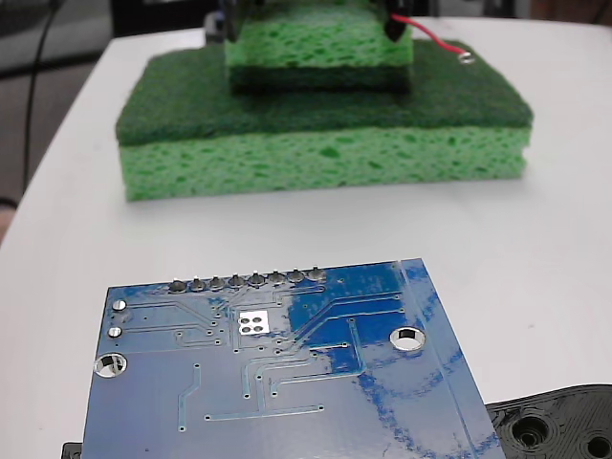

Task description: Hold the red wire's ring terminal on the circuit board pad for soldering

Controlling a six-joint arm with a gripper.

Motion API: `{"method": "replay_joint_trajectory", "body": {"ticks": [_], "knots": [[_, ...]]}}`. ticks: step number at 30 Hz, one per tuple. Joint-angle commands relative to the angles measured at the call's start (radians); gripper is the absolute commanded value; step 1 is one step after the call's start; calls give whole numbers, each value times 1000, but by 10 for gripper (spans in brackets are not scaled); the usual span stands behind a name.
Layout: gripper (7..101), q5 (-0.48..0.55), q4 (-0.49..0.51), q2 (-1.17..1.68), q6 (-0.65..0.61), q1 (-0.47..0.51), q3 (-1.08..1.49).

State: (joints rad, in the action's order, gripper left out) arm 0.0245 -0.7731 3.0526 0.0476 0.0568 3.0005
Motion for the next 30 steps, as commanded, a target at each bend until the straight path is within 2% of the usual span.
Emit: {"method": "replay_joint_trajectory", "body": {"ticks": [1,16,22,25,30], "knots": [[1003,-5,3,2,0,0,-5],[1003,-17,15,-38,25,9,-63],[1003,21,124,-430,18,77,-250],[1003,38,117,-592,-6,121,-371],[1003,97,63,-707,-51,219,-520]]}}
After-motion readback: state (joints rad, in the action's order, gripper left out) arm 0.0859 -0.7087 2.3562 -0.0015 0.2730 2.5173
